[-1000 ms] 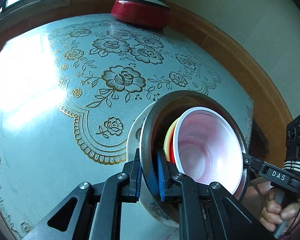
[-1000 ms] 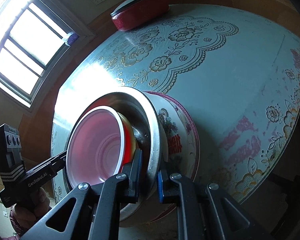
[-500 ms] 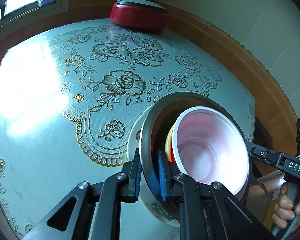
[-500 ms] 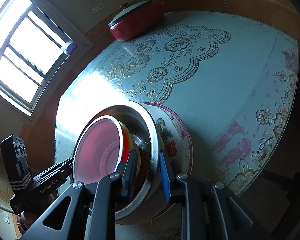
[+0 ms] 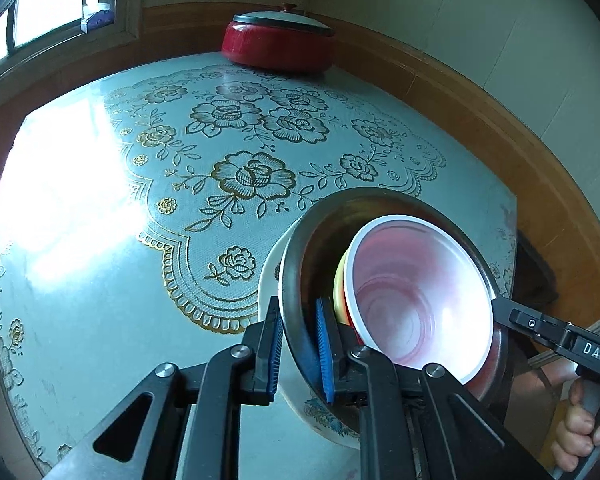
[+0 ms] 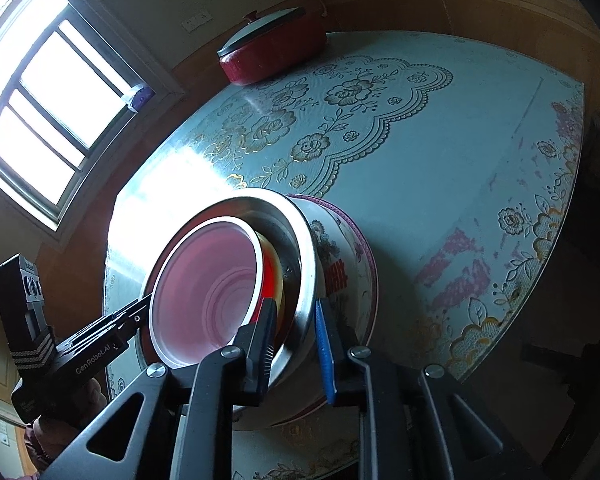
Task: Organize plates and bowls
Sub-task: 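Lower the steel bowl stack onto the rose-pattern bowl and plates with the left tool, then open the left tool, release the steel bowl rim, and withdraw both tools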
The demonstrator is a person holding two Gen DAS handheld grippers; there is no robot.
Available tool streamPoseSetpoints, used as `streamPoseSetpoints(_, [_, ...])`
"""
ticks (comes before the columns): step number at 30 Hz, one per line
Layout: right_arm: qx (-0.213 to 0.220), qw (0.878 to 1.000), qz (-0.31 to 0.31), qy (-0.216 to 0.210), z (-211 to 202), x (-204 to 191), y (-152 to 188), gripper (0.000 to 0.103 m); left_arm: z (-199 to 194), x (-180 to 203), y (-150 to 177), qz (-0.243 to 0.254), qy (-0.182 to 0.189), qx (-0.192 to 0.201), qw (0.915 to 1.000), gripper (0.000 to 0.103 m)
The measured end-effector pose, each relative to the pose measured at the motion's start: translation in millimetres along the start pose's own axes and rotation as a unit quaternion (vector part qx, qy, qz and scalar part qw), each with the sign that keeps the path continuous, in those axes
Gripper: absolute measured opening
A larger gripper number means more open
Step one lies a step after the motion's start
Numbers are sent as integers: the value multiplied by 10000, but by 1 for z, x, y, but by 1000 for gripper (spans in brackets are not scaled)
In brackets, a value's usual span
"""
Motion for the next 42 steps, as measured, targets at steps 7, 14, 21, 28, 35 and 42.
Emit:
streamPoseSetpoints(7, [40,10000,59,27,-4,0,4,19,-6,2,1,104,-19,71,9999,18])
streamPoseSetpoints(14, [190,9997,41,114,-11,-5,8,20,-17,2,5,235,3,181,9996,19])
streamPoseSetpoints(21, [330,9992,-31,208,-20,-11,17,20,-31,6,10,364,28,307,9989,19])
streamPoseSetpoints(28, [470,9983,-141,313,-30,-20,30,20,-45,6,19,389,18,414,9984,18])
streamPoseSetpoints(35, [752,9949,-370,568,-43,-34,44,20,-57,-4,34,405,-223,611,9971,18])
streamPoseSetpoints(42, [1510,9754,-798,1390,-53,-52,71,29,-68,-6,57,547,-519,1074,9914,31])
Point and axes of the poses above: each gripper's, at about its wrist camera, not at the fingertips, and z roughly the way its jaws point, x to its right, y to its underside, the point moved 8 cm from there along z, roughly the way its jaws point, and after that the axes turned 3 degrees about x, right-handed, at the moved point
